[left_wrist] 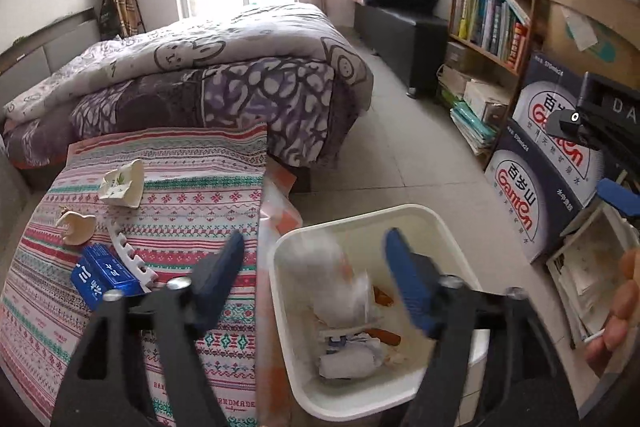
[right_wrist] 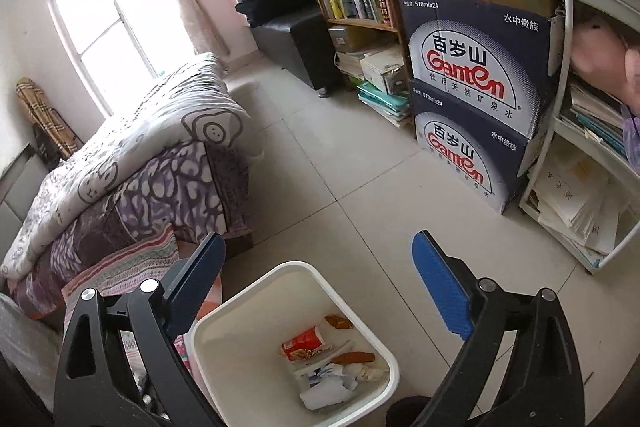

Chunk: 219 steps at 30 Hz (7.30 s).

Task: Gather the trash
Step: 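Open the right gripper to drop the peel while the left opens to drop the bundle, then grasp the blue tissue box with the left gripper while the right returns to the blanket, then grasp the white foam strip with the right gripper while the left holds the blue box, then lift the blue box and foam strip and carry both over the white bin, then open the right gripper to drop the strip while the left opens to drop the blue box, then move both open grippers from the bin back toward the blanket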

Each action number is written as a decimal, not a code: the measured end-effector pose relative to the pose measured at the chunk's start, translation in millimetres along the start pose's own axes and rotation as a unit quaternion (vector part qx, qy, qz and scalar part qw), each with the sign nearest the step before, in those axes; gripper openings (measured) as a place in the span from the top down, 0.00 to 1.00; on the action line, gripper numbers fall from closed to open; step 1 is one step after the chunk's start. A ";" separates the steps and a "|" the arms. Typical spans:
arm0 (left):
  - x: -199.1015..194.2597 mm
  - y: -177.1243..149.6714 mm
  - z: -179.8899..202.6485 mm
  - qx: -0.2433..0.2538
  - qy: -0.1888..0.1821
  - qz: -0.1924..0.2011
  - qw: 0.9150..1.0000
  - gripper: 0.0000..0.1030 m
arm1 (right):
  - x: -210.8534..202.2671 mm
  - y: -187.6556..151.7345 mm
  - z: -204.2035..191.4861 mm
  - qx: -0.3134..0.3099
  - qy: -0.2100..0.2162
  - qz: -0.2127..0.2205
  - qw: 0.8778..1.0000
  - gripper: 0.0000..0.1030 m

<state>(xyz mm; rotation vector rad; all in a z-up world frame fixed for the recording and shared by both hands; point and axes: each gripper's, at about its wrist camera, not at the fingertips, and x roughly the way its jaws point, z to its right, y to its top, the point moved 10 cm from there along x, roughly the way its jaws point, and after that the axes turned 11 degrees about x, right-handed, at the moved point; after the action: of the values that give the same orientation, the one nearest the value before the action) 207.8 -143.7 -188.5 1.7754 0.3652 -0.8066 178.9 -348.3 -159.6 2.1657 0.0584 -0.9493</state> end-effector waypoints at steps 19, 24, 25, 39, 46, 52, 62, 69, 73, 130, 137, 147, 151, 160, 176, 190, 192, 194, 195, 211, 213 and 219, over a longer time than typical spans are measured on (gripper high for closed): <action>28.3 -71.6 -154.9 -0.181 0.078 -0.117 0.973 0.18 | 12.3 -79.6 -81.6 -0.107 0.030 -0.080 0.991 0.07; 42.4 -114.1 -219.8 -0.309 0.101 -0.163 0.931 0.17 | 16.1 -98.7 -95.5 -0.134 0.032 -0.097 0.986 0.07; 44.5 -124.1 -233.6 -0.337 0.109 -0.170 0.920 0.17 | 17.0 -100.9 -97.1 -0.138 0.031 -0.098 0.985 0.07; 84.2 -169.8 -262.5 -0.435 0.046 -0.185 0.880 0.40 | 30.0 -140.7 -125.4 -0.197 0.027 -0.132 0.971 0.07; 64.4 -181.7 -284.6 -0.429 0.028 -0.176 0.885 0.51 | 30.2 -169.7 -151.1 -0.223 0.037 -0.145 0.963 0.07; 31.9 -197.8 -320.5 -0.422 0.048 -0.165 0.890 0.54 | 31.8 -203.6 -180.1 -0.257 0.047 -0.154 0.953 0.07; -18.4 -222.1 -372.4 -0.379 0.093 -0.150 0.909 0.55 | 54.1 -297.5 -242.9 -0.360 0.056 -0.176 0.915 0.07; -39.2 -219.7 -381.5 -0.321 0.101 -0.142 0.931 0.55 | 71.2 -354.8 -288.3 -0.435 0.070 -0.183 0.879 0.11; -49.3 -220.5 -386.0 -0.294 0.113 -0.137 0.939 0.55 | 82.5 -371.7 -296.9 -0.456 0.062 -0.186 0.868 0.16; -101.3 -78.1 -300.4 -0.177 0.191 0.023 0.965 0.55 | -59.2 -215.3 -258.4 -0.339 0.214 -0.079 0.913 0.78; -89.6 -62.6 -275.1 -0.167 0.174 0.026 0.970 0.55 | -51.9 -194.3 -239.0 -0.327 0.200 -0.073 0.921 0.78; -75.5 -42.5 -238.3 -0.146 0.153 0.029 0.977 0.55 | -40.5 -165.2 -210.6 -0.305 0.177 -0.068 0.933 0.78; -68.6 -36.0 -222.9 -0.138 0.144 0.027 0.980 0.55 | -34.7 -151.1 -198.1 -0.294 0.167 -0.067 0.939 0.78; -55.2 -21.5 -184.7 -0.113 0.122 0.027 0.986 0.55 | -18.0 -124.6 -167.1 -0.270 0.138 -0.068 0.951 0.78; -25.6 6.6 -102.7 -0.073 0.068 0.022 0.995 0.55 | 7.6 -64.9 -91.6 -0.196 0.074 -0.056 0.976 0.45; -2.3 16.3 -40.7 -0.036 0.030 0.012 0.999 0.54 | 20.8 -17.6 -33.4 -0.121 0.023 -0.036 0.992 0.23; -0.1 17.3 -34.9 -0.034 0.024 0.010 0.999 0.54 | 22.6 -15.5 -27.4 -0.113 0.014 -0.035 0.993 0.20; 1.6 17.9 -29.9 -0.034 0.018 0.009 0.999 0.53 | 23.8 -11.9 -21.8 -0.109 0.007 -0.032 0.994 0.18; 2.6 17.8 -27.1 -0.035 0.013 0.007 0.999 0.53 | 24.2 -10.0 -19.0 -0.108 0.003 -0.029 0.994 0.17; 6.2 6.8 -48.7 -0.062 0.007 -0.004 0.998 0.30 | 17.9 -14.9 -34.1 -0.136 -0.023 0.001 0.990 0.07; 7.9 1.1 -57.6 -0.066 0.013 -0.010 0.998 0.28 | 17.3 -19.5 -41.1 -0.142 -0.020 -0.001 0.990 0.07; 19.3 -19.6 -94.1 -0.085 0.033 -0.036 0.995 0.26 | 19.4 -41.6 -66.1 -0.169 -0.014 -0.013 0.986 0.07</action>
<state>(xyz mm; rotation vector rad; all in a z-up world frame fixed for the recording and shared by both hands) 242.0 -52.5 -199.6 1.6405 0.5286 -0.7461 220.2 -279.8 -169.2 1.8427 0.2180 -0.9131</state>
